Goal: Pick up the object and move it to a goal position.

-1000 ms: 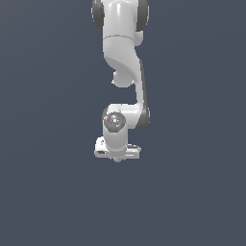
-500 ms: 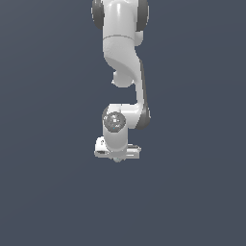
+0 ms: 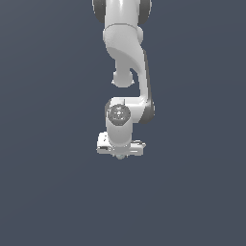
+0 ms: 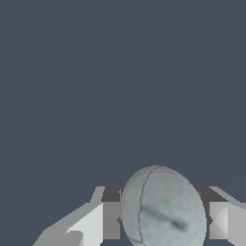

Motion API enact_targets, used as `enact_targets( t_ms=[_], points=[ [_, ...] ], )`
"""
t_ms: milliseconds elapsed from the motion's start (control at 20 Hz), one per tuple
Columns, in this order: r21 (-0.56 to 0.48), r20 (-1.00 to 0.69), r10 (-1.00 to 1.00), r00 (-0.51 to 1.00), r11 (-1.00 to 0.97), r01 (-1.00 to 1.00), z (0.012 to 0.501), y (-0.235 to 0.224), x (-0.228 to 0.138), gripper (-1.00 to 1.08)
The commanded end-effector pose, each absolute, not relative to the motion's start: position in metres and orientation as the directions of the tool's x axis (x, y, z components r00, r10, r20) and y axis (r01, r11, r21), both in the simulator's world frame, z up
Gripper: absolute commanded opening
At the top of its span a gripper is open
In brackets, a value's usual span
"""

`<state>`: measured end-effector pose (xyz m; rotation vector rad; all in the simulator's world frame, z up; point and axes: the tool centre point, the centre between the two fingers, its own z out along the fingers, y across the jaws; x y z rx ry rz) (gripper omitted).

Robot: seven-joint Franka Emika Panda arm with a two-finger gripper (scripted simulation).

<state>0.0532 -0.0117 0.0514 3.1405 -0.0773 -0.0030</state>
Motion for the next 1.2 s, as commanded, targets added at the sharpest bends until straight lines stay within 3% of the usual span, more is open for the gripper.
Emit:
enact_targets(
  t_ms=[0, 800, 1150],
  points=[
    [0.000, 0.000, -0.049, 0.999, -0.999, -0.049, 0.069, -0.004, 0.052, -1.00],
    [0.001, 0.000, -0.049, 0.999, -0.999, -0.049, 0.230, 0.068, 0.039, -1.00],
    [0.001, 0.000, -0.049, 0.999, -0.999, -0.049, 0.277, 0.089, 0.037, -1.00]
  ],
)
